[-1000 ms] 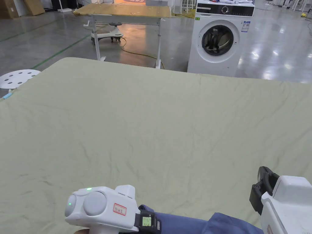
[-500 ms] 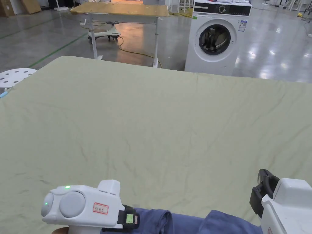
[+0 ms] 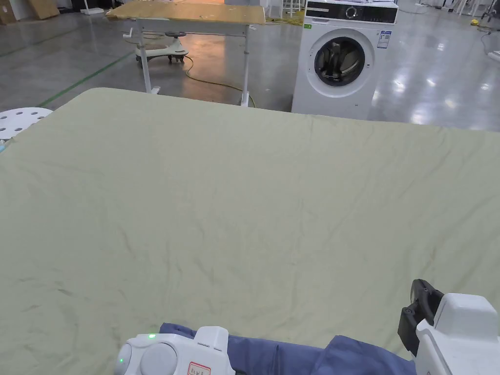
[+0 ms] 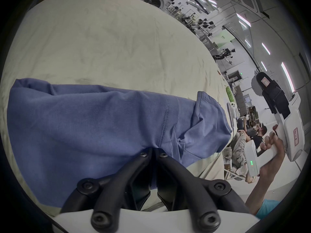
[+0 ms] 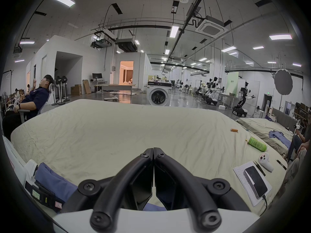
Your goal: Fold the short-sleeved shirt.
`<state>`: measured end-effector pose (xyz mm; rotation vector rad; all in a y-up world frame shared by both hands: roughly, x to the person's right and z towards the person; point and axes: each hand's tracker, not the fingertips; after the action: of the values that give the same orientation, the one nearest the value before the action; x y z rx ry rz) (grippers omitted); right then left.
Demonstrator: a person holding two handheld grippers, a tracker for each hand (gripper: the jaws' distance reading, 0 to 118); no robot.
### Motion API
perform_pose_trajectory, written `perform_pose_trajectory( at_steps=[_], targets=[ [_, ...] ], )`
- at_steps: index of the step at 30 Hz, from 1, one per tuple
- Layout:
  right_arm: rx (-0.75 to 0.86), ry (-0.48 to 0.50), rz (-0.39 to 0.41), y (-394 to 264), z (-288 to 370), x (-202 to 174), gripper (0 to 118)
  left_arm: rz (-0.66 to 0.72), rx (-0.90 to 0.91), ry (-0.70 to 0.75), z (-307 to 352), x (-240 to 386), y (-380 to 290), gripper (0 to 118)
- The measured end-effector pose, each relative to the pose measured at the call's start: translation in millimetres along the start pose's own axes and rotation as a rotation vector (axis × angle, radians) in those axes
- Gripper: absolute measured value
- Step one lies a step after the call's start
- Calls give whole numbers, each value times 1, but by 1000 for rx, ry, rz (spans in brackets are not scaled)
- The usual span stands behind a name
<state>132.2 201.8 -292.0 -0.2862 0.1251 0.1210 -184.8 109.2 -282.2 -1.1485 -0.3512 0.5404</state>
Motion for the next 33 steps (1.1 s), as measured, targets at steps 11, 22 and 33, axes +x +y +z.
perform_pose_trajectory(
  at_steps=[11,22,33],
  targets=[
    [18,3,3,7,1,-1,0,-119,7,4,16,23,-12,6],
    [13,4,2,4,1,-1,0,-60,6,-23,-2,9,-12,6],
    [24,29,-3,8,-3,-10,0,-9,209,-39,109,-66,8,23]
  ],
)
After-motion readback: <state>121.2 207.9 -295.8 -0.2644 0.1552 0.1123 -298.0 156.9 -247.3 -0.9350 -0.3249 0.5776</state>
